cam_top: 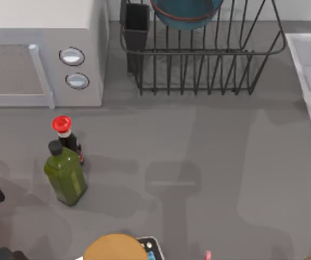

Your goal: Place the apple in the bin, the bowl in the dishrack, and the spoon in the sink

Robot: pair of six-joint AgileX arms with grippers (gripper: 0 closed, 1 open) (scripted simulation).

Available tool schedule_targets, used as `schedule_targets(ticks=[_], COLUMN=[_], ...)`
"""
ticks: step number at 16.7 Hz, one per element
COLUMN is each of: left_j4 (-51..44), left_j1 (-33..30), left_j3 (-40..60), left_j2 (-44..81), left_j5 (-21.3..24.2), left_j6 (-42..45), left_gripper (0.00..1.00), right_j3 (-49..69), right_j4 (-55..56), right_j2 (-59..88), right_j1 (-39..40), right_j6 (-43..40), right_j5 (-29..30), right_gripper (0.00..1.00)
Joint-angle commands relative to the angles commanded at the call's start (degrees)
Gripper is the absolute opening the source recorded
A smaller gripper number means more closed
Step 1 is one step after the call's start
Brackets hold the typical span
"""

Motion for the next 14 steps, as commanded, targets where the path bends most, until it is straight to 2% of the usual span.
schedule_targets(ticks=[8,14], left_j4=[0.0,0.0], left_j1=[0.0,0.0], left_j3=[0.0,0.0], left_j2=[0.0,0.0], left_j5=[0.0,0.0], left_j6=[0.0,0.0], left_gripper=[1.0,1.0], right_j3=[0.0,0.0], right_j4=[0.0,0.0], right_j2=[0.0,0.0], right_j1=[0.0,0.0], right_j6=[0.0,0.0], right_j5=[0.0,0.0], right_gripper=[0.98,1.0])
